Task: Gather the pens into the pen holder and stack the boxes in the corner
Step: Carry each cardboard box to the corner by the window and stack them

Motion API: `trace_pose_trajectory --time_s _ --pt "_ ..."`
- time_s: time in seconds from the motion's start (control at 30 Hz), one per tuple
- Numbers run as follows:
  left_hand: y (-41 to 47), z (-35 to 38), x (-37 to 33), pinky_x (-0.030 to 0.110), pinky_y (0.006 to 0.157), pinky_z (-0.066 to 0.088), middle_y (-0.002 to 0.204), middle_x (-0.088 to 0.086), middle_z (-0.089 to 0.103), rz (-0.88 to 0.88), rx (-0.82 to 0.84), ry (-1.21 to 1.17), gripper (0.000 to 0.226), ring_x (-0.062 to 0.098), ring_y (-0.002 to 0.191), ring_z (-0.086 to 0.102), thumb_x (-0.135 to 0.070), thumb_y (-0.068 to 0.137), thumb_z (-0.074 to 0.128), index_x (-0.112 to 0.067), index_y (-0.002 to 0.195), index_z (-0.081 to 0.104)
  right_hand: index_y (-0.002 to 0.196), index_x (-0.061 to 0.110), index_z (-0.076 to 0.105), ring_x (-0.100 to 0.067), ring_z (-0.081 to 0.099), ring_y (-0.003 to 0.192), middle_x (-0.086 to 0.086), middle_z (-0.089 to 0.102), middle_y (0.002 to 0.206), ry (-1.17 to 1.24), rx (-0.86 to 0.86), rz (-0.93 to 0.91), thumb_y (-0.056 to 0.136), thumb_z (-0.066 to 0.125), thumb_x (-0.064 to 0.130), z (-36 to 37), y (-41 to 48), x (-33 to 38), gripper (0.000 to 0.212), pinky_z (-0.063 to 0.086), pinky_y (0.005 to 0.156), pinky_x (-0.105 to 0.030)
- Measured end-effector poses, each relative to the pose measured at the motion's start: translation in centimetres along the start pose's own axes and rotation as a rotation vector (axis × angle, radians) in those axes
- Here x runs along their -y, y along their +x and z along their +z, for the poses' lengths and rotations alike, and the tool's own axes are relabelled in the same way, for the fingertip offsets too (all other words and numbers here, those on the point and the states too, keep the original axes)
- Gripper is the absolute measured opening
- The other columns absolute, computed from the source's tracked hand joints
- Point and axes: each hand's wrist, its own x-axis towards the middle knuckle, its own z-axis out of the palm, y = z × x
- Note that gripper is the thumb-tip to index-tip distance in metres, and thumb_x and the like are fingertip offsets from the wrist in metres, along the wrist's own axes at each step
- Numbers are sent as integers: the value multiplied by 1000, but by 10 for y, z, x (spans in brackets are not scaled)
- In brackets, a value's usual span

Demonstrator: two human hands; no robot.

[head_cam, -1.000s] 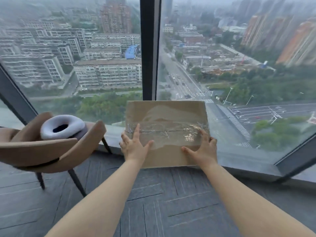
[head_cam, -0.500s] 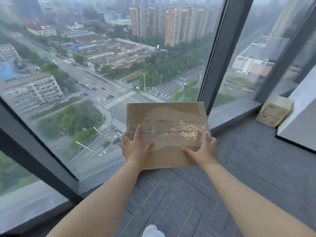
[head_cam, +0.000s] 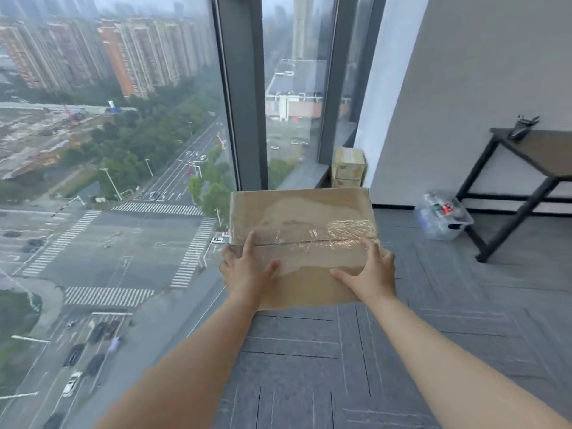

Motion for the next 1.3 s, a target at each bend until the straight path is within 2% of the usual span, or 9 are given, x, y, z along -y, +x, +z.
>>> trace_pose_trajectory --time_s 0.37,0.73,0.93,1.03,1.3 --pt "95 53 -65 47 111 25 156 16 7 113 73 62 77 40 138 18 -53 79 63 -44 143 21 132 31 34 -31 40 120 -12 32 131 5 -83 115 54 81 53 0 96 -23 94 39 103 -42" --pt "229 151 -184 47 109 30 153 14 12 98 47 84 78 39 134 23 -56 77 62 -43 143 22 132 31 34 -32 41 119 -13 31 132 11 -39 136 58 80 52 -11 296 -62 89 39 101 -43" --pt "293 203 -254 47 112 24 153 18 11 103 58 64 78 40 136 20 -54 78 62 -41 144 21 134 30 32 -31 38 123 -12 29 135 -1 -30 127 59 79 52 -31 401 -85 91 38 102 -42" --pt "324 224 -280 46 113 20 154 19 9 110 71 59 78 40 138 16 -52 80 62 -41 144 20 133 30 32 -31 37 123 -12 28 135 4 -29 128 60 79 52 -33 446 -93 90 36 103 -42" --pt "430 279 -330 49 110 27 154 17 10 96 100 72 78 39 138 16 -54 78 63 -42 143 21 134 29 33 -31 36 125 -11 28 137 -29 -16 154 60 78 53 -13 566 -106 90 37 103 -42"
